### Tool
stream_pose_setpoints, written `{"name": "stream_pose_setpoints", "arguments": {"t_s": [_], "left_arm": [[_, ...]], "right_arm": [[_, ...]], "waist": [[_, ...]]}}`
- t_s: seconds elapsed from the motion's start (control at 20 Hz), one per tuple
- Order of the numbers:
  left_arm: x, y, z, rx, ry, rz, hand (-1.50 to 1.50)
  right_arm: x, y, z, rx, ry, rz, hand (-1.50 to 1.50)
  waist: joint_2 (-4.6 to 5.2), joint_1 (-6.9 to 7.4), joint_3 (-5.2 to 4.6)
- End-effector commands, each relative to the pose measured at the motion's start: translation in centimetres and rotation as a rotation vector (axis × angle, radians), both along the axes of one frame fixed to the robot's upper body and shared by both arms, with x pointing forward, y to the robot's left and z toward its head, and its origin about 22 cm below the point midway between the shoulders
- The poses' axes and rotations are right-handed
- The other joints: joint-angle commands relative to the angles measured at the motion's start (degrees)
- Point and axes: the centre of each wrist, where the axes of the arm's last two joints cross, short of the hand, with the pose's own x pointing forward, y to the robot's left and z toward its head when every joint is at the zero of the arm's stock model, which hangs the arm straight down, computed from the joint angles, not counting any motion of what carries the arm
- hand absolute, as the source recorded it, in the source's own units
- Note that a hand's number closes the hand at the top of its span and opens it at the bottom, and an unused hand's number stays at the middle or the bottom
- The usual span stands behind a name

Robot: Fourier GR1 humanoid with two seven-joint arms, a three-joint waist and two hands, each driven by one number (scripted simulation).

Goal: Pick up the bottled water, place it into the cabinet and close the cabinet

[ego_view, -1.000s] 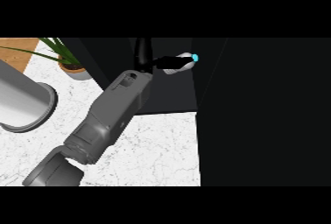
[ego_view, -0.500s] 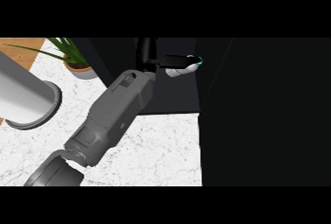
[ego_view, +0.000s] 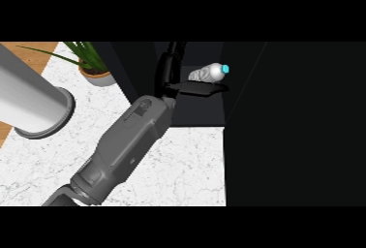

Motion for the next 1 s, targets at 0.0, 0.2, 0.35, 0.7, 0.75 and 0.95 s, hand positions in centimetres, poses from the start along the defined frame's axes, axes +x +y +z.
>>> {"name": "stream_pose_setpoints", "arguments": {"t_s": [0.0,0.2,0.35,0.7,0.75,0.95], "left_arm": [[-2.4,-0.8,-0.6,-0.035,0.005,-0.049,-1.50],[-5.2,-0.7,0.0,-0.077,0.002,-0.086,-1.50],[-8.3,0.7,-2.5,-0.097,0.012,-0.113,-1.50],[-13.2,3.9,-2.4,-0.127,0.050,-0.123,-1.50],[-14.6,4.4,-2.4,-0.116,0.048,-0.126,-1.50],[-15.8,5.0,-2.2,-0.127,0.036,-0.102,-1.50]], "right_arm": [[0.1,1.2,2.8,-0.007,-0.064,0.030,-1.50],[-0.2,2.3,3.4,0.003,-0.037,-0.016,-1.50],[0.4,2.3,2.9,-0.020,-0.048,-0.006,-1.50],[0.9,2.7,3.4,-0.024,-0.045,0.050,-1.50],[0.8,2.0,2.2,-0.014,-0.029,0.081,-1.50],[1.1,2.6,3.1,-0.080,0.062,0.271,1.50]], "waist": [[-0.02,0.24,0.02],[-0.36,1.71,-0.01],[-0.25,1.55,-0.01],[0.03,1.27,-0.01],[-0.11,1.07,0.03],[-0.04,1.26,0.00]]}}
